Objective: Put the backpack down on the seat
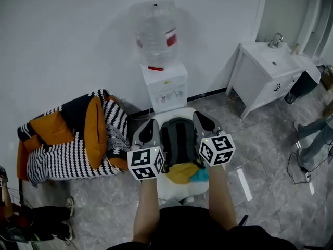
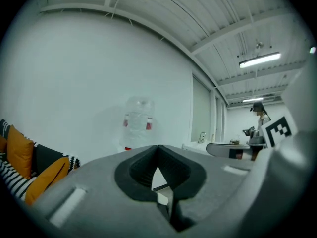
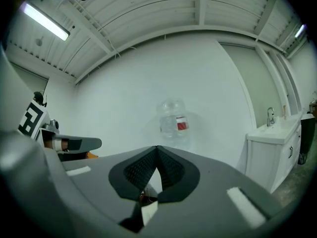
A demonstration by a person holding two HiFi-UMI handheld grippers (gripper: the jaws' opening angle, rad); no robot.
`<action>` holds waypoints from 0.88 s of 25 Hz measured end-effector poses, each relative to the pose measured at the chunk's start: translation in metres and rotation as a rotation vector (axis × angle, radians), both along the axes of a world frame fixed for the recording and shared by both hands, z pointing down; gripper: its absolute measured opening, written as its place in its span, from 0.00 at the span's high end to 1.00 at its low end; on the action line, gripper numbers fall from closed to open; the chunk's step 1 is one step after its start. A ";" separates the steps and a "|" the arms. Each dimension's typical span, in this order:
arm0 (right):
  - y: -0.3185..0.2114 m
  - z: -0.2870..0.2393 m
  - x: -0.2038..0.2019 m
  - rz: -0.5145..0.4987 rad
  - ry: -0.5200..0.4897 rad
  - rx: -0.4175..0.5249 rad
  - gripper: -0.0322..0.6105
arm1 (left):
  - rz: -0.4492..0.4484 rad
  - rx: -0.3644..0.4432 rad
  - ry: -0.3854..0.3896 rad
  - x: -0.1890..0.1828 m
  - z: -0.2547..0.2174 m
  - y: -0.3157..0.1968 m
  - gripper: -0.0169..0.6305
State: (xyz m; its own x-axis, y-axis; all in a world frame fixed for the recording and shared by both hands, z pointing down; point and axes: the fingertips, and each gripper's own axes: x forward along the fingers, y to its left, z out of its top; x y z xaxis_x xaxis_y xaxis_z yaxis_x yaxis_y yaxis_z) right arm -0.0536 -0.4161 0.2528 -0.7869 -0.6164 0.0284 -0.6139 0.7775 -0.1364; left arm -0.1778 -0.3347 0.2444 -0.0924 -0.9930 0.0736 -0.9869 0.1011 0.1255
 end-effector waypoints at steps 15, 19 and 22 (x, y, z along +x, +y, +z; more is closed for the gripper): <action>0.018 -0.035 -0.003 -0.032 0.011 0.061 0.94 | 0.081 0.060 -0.037 0.035 -0.032 -0.004 0.97; 0.015 -0.041 -0.010 -0.044 0.013 0.078 0.94 | 0.084 0.058 -0.057 0.034 -0.034 -0.012 0.97; 0.011 -0.037 -0.012 -0.043 0.022 0.081 0.94 | 0.085 0.058 -0.056 0.031 -0.031 -0.015 0.97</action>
